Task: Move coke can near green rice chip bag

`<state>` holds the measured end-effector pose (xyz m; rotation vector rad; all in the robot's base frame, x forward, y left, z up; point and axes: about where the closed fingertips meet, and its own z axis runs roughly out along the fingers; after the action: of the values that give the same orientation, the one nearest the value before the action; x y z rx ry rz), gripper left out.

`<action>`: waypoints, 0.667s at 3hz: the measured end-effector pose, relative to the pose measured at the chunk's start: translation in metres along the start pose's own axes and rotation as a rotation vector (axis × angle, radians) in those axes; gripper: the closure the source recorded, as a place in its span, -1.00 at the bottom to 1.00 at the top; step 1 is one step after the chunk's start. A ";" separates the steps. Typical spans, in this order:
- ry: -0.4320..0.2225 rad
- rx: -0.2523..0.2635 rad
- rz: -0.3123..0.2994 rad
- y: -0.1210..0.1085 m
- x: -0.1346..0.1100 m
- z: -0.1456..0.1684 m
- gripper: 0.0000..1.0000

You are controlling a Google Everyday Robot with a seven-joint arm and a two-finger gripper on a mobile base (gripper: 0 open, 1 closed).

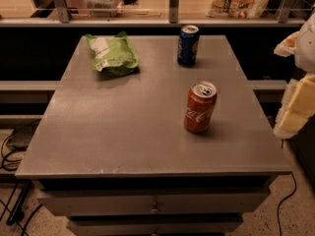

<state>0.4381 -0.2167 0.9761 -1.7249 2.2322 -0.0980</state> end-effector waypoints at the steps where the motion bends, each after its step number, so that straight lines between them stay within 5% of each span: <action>1: 0.000 0.000 0.000 0.000 0.000 0.000 -1.00; 2: -0.044 0.013 -0.011 -0.003 -0.002 -0.002 -1.00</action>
Offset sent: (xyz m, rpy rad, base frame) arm 0.0071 0.0007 0.0039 0.0882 -0.0408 0.0470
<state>0.4411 -0.2158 0.9797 -1.7160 2.1862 -0.0753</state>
